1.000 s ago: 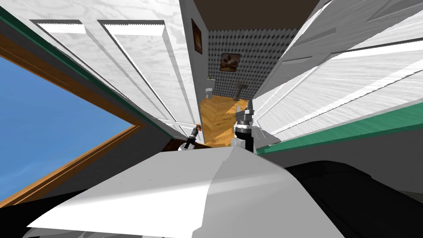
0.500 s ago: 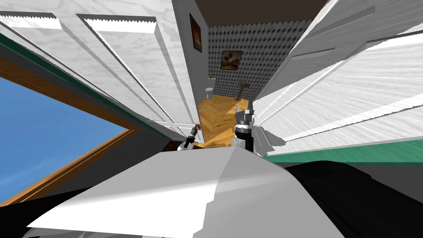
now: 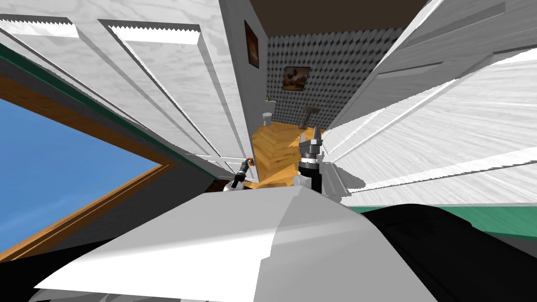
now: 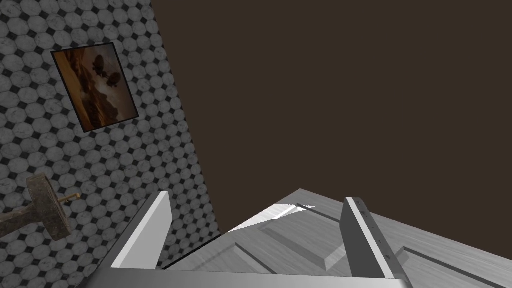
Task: Push the door open
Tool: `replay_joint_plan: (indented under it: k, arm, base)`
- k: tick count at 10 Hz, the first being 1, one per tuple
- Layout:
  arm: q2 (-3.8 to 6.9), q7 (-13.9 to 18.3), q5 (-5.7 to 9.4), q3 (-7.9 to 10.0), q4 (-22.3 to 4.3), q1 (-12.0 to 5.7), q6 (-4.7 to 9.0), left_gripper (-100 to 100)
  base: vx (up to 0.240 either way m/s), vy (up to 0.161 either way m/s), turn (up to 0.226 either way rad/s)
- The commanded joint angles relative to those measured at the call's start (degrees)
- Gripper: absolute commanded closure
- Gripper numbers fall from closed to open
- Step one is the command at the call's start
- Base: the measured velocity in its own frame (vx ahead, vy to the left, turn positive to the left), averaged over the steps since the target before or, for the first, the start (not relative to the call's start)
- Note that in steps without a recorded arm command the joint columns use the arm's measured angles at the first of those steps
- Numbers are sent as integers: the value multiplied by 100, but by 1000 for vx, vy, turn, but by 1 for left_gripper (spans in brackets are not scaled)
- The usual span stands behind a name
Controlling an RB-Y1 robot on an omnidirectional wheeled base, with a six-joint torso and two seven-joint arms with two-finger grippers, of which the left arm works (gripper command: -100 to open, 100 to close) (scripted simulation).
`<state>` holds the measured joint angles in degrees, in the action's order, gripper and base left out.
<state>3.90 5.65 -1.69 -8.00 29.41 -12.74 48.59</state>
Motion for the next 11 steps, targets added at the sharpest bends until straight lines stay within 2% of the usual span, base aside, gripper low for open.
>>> replay_joint_plan:
  k: [1, 2, 3, 7, 10, 11]
  arm:
    - [92, 9, 15, 149, 129, 30, -36, 100]
    - [112, 10, 14, 227, 117, 25, -36, 100]
    - [66, 12, 35, 193, -192, -147, 56, -100]
    - [46, 25, 58, 209, -159, -167, 28, -100]
    - [-21, 40, 83, 228, -121, -188, -3, -100]
    - [-1, 40, 76, 222, -109, -174, -4, -100]
  base:
    - [167, -124, 80]
    - [186, -127, 139]
    - [-57, -84, 101]
    - [-202, -20, 35]
    - [-243, -31, 56]
    - [-110, -9, 6]
